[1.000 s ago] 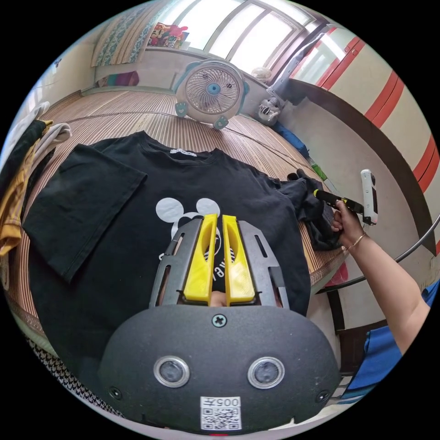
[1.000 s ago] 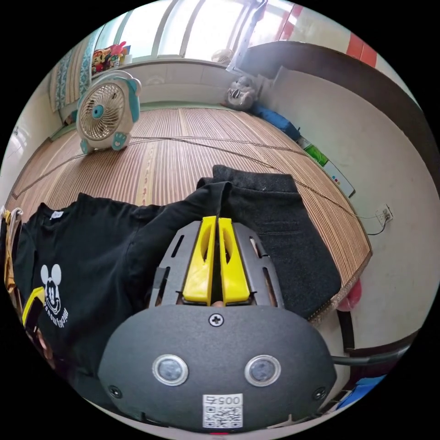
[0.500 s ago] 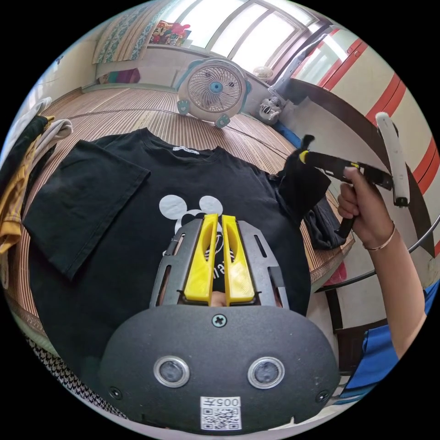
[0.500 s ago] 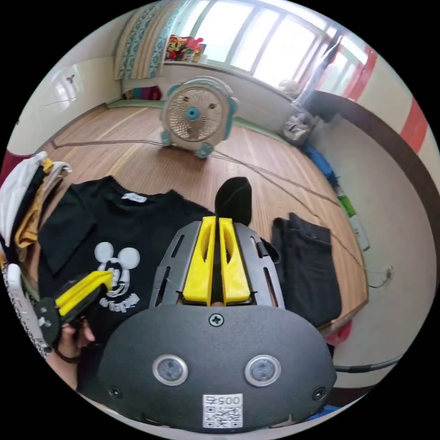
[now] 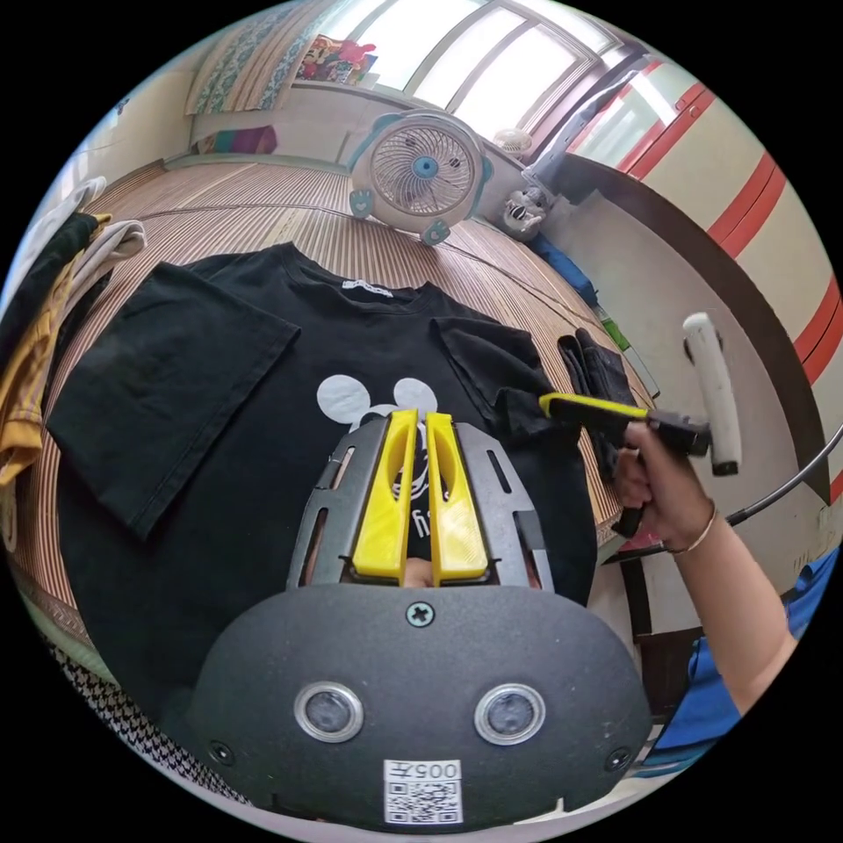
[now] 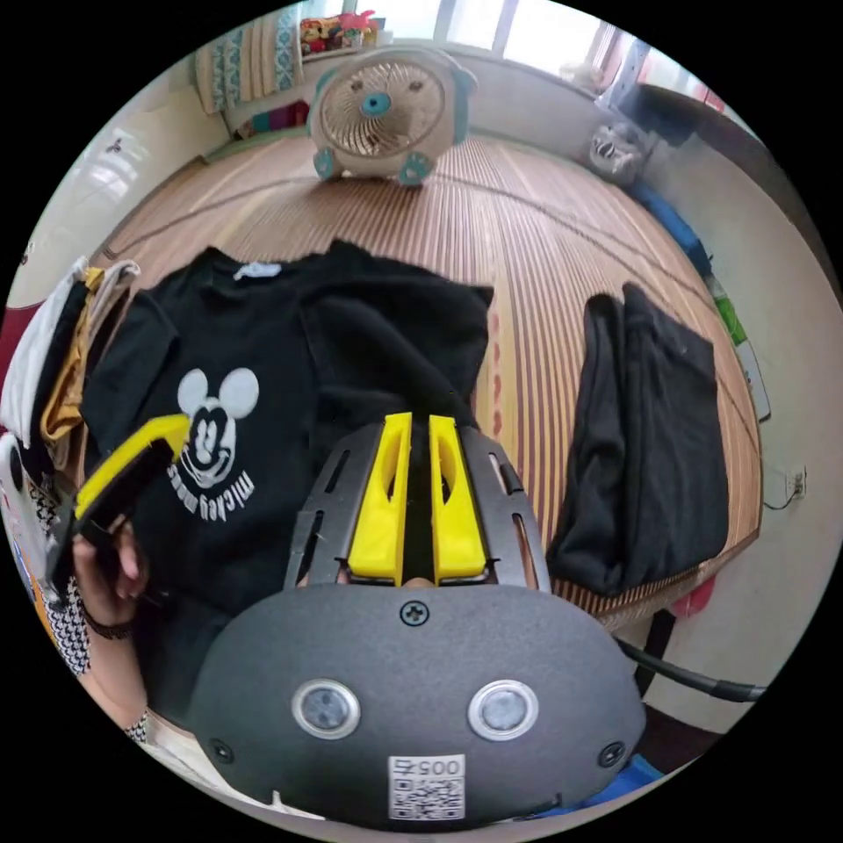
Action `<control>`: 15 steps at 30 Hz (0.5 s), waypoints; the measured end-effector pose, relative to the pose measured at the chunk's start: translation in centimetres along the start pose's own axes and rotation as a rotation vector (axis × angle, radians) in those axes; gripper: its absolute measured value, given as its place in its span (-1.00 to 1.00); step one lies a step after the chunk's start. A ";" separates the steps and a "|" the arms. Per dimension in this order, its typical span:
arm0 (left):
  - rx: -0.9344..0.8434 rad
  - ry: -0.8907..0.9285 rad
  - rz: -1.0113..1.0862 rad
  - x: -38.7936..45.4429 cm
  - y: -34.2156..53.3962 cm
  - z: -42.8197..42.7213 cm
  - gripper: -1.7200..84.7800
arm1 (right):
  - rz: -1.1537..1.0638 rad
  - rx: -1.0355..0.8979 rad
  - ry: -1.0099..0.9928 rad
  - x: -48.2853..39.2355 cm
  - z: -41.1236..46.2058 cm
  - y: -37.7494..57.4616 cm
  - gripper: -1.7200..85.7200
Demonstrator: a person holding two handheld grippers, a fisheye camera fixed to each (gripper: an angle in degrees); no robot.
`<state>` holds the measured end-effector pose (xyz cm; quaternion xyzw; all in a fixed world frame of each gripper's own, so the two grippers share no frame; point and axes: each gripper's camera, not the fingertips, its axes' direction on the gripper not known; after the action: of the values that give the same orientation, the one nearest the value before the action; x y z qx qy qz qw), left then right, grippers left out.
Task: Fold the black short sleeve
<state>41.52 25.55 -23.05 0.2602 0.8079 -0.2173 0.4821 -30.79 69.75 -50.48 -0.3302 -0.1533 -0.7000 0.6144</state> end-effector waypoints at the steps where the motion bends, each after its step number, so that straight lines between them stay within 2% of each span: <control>1: -0.003 -0.002 -0.001 -0.1 0.0 0.1 -0.88 | -0.006 -0.018 -0.009 0.0 1.1 1.5 -0.88; 7: -0.016 0.009 0.013 0.1 -0.2 0.9 -0.88 | -0.093 0.031 -0.014 -1.1 -0.4 5.7 -0.84; 15: -0.055 0.034 0.070 1.2 -0.3 2.2 -0.87 | -0.157 0.153 -0.149 -4.3 -3.5 6.7 -0.79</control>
<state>42.32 24.22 -25.02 0.2786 0.8119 -0.1735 0.4827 -25.15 69.49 -57.15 -0.3204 -0.2770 -0.7055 0.5682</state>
